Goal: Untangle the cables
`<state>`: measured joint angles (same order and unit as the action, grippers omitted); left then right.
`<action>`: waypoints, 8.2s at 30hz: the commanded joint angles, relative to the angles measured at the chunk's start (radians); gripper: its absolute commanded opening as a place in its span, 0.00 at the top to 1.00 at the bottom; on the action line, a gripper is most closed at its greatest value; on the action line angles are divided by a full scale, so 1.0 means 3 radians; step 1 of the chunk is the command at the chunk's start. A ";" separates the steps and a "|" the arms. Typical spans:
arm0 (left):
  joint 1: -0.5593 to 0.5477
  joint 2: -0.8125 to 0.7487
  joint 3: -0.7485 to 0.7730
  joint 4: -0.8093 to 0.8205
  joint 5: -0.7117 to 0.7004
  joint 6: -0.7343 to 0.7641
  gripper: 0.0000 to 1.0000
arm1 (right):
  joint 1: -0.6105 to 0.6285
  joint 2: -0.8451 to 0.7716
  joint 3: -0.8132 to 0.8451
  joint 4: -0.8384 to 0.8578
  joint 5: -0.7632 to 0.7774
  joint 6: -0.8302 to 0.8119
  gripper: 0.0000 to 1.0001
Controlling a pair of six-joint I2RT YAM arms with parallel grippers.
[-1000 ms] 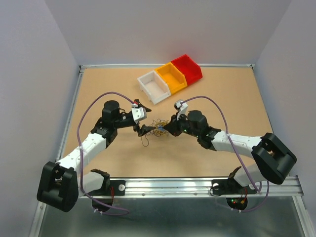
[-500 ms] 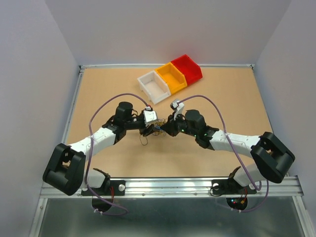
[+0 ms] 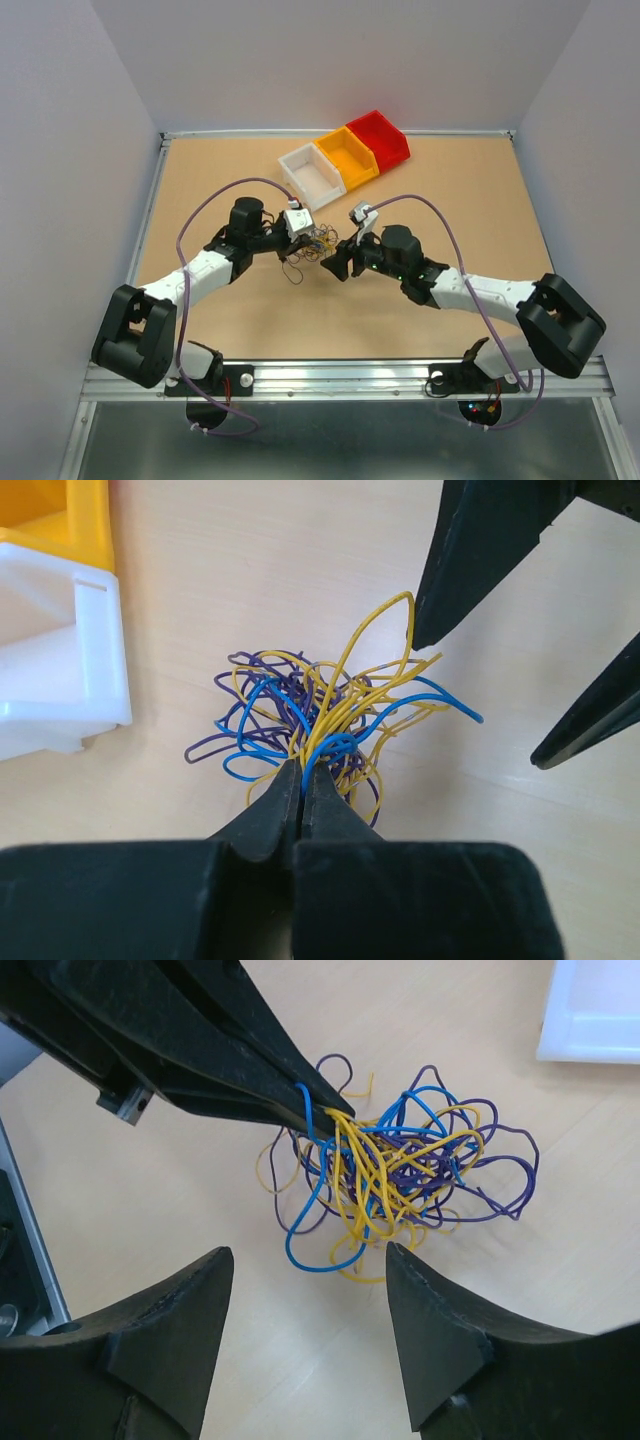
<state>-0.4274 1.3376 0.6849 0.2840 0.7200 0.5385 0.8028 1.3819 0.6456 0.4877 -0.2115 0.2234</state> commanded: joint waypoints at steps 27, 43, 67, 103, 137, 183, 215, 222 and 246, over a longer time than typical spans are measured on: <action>0.1275 -0.0225 0.0171 0.0842 0.0868 -0.1548 1.00 | 0.0039 0.0421 -0.0229 0.0517 0.1317 0.0073 0.94; 0.1951 -0.0480 -0.0094 0.1303 -0.0661 -0.2194 1.00 | -0.0130 -0.1077 -0.1016 -0.0005 0.3864 0.0989 0.99; 0.1619 -0.0787 -0.0268 0.1349 0.0188 -0.1463 0.13 | -0.0135 -0.1222 -0.0614 0.0108 0.1254 0.0110 0.96; -0.0017 0.0031 0.0458 0.0306 0.0719 -0.0675 0.32 | -0.0114 -0.0828 0.0343 -0.0291 0.0791 -0.0095 0.95; -0.0063 0.0000 0.0698 0.0142 0.0274 -0.0895 1.00 | -0.0119 -0.0567 -0.0225 0.0072 0.0930 0.0119 0.38; 0.0121 0.0266 0.0713 0.0362 -0.0483 -0.1202 1.00 | -0.0119 0.0052 -0.0041 0.0062 0.0833 -0.0029 0.28; 0.1317 0.0476 0.0770 0.0572 -0.0059 -0.1774 1.00 | -0.0119 -0.1496 0.0159 -0.0326 0.1609 -0.0136 0.99; 0.1624 0.0373 0.0698 0.0659 -0.0513 -0.1723 1.00 | -0.0119 -0.2330 0.0286 -0.0618 0.2233 -0.0110 0.99; 0.2279 -0.0163 0.0437 0.0955 -0.0417 -0.1897 1.00 | -0.0119 -0.1989 0.1413 -0.1150 0.2055 -0.0213 0.99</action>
<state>0.2630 1.3857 0.8280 0.4835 0.5430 -0.0277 0.7670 0.7696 1.0866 0.1551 0.4221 0.1566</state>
